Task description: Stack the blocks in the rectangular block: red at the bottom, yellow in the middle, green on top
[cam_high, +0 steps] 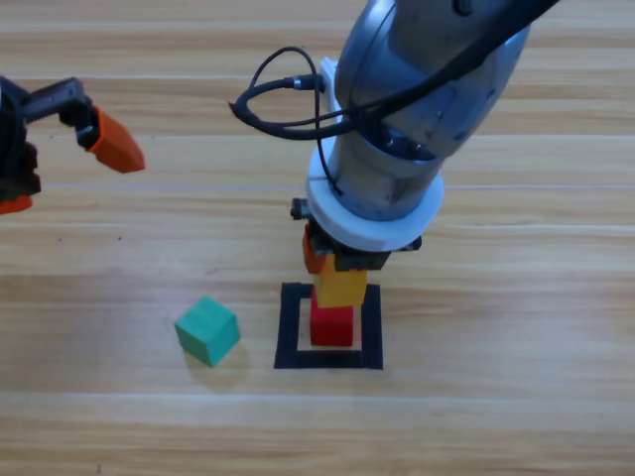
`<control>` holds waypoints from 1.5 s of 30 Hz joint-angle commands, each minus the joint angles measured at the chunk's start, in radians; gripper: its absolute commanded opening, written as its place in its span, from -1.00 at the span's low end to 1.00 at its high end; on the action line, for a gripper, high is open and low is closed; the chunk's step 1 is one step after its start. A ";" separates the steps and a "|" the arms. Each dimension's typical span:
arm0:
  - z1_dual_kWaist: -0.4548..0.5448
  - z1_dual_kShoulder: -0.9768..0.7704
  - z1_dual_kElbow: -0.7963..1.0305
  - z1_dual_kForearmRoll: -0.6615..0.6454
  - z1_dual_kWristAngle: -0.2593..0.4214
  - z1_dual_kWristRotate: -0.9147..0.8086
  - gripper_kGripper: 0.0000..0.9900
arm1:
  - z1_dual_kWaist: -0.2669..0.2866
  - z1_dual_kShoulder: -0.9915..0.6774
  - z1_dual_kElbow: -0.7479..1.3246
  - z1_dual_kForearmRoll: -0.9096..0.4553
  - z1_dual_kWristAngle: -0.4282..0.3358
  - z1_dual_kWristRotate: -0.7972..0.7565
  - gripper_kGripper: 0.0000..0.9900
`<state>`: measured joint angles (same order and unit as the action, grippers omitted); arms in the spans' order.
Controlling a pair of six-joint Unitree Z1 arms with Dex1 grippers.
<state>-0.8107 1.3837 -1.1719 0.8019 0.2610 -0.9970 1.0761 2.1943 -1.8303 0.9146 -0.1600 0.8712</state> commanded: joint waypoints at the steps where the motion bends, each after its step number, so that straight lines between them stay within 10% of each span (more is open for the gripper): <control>1: 0.018 0.026 0.023 -0.012 -0.022 0.009 0.96 | 0.022 0.097 -0.024 0.013 -0.021 0.020 -1.00; 24: 0.061 0.037 0.031 -0.027 -0.034 0.031 0.94 | 0.002 0.151 -0.053 0.013 -0.030 0.045 -1.00; 26: 0.062 0.037 0.031 -0.029 -0.034 0.031 0.94 | 0.002 0.162 -0.072 0.013 -0.018 0.041 -0.56; 29: 0.064 0.037 0.032 -0.029 -0.035 0.032 0.94 | -0.002 0.167 -0.076 0.021 -0.013 0.041 0.99; 45: 0.064 0.037 0.038 -0.046 -0.039 0.032 0.94 | -0.004 -0.050 -0.034 0.049 -0.021 -0.001 1.00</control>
<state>-0.7675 1.3945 -1.1546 0.7796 0.2299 -0.9736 1.0773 2.2764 -1.9071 0.9390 -0.1714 0.9018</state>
